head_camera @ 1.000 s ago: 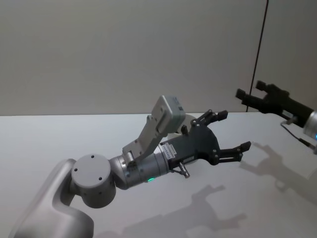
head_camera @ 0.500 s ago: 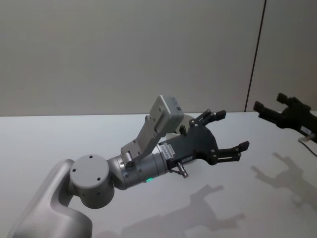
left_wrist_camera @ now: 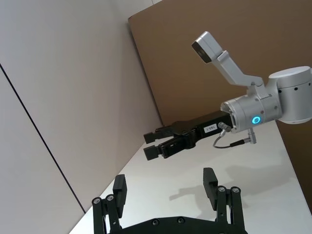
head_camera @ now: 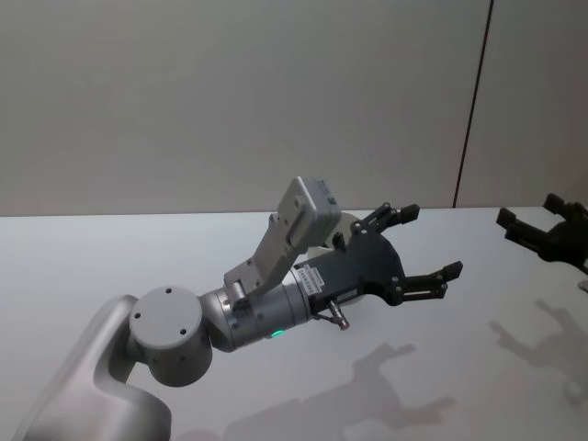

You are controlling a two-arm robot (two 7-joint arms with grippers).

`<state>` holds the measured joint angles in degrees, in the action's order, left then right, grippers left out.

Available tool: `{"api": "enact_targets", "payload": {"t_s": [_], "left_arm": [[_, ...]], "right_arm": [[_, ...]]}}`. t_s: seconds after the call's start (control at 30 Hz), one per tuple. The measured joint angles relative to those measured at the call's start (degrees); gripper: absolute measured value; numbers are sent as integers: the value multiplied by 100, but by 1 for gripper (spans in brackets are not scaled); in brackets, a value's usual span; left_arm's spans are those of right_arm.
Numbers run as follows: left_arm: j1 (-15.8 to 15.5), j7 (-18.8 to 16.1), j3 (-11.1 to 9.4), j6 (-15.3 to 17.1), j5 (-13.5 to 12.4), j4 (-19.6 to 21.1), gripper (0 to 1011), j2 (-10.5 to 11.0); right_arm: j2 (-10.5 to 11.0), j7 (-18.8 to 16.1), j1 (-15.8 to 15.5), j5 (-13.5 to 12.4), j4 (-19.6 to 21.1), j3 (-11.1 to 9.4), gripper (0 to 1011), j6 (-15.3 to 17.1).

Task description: Place the pen into the pen holder.

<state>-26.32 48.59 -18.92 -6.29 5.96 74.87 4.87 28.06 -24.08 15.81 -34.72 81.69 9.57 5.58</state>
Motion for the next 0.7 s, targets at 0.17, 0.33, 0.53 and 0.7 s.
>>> {"api": "enact_targets", "payload": {"t_s": [0.17, 0.33, 0.53, 0.7], "left_arm": [[0, 0, 0, 0, 0, 0, 1003, 0], [0, 0, 0, 0, 0, 0, 1003, 0], [0, 0, 0, 0, 0, 0, 1003, 0], [0, 0, 0, 0, 0, 0, 1003, 0]], "right_arm": [[67, 174, -184, -40, 192, -33, 1002, -5], [113, 293, -313, -55, 332, -51, 1002, -11], [143, 372, -396, -65, 418, -62, 1002, -14], [163, 428, -452, -71, 478, -71, 1002, -18]]}}
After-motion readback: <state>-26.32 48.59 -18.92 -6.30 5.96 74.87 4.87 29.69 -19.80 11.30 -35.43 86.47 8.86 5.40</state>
